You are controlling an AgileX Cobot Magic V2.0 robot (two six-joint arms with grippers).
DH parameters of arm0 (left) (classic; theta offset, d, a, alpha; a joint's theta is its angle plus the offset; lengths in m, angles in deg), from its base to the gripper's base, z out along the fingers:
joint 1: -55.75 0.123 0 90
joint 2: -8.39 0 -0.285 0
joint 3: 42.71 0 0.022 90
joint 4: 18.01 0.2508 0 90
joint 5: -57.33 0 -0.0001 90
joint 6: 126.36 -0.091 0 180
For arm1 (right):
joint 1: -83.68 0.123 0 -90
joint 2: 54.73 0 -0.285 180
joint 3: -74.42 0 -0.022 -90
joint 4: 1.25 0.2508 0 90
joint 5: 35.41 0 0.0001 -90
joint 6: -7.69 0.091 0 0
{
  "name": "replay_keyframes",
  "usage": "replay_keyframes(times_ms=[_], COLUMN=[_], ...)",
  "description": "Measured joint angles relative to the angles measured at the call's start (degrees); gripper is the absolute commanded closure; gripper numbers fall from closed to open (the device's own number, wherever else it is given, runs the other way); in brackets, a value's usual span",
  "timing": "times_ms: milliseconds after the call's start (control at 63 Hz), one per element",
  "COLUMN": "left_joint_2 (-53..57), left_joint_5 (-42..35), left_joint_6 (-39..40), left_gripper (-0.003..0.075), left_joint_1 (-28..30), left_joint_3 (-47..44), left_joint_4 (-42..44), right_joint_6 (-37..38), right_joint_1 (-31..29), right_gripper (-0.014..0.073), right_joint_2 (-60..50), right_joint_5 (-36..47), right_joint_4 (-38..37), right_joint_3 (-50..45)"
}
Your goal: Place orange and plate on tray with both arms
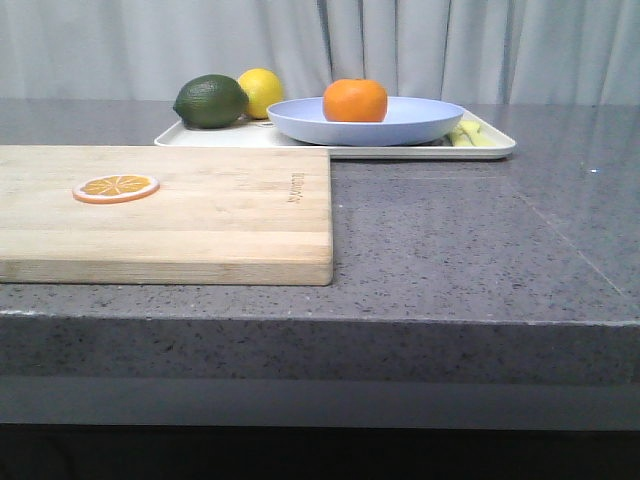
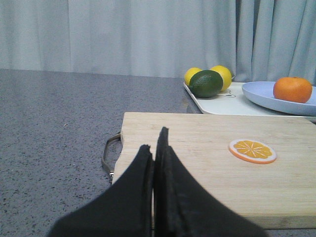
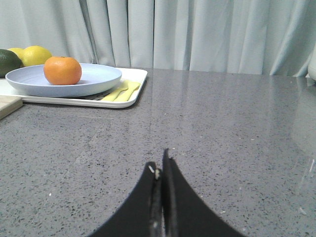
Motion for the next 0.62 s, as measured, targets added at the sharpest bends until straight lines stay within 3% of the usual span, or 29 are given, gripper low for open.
replay_keyframes(times_ms=[619], left_joint_2=[0.0], left_joint_5=[0.0], left_joint_6=[0.0], left_gripper=[0.074], left_joint_1=[1.95], left_joint_3=[0.0], left_joint_4=[0.0], right_joint_6=[0.0], right_joint_1=[0.0], right_gripper=[0.0659], right_joint_2=[0.0], right_joint_5=[0.0], right_joint_4=[0.0], right_joint_3=[0.0])
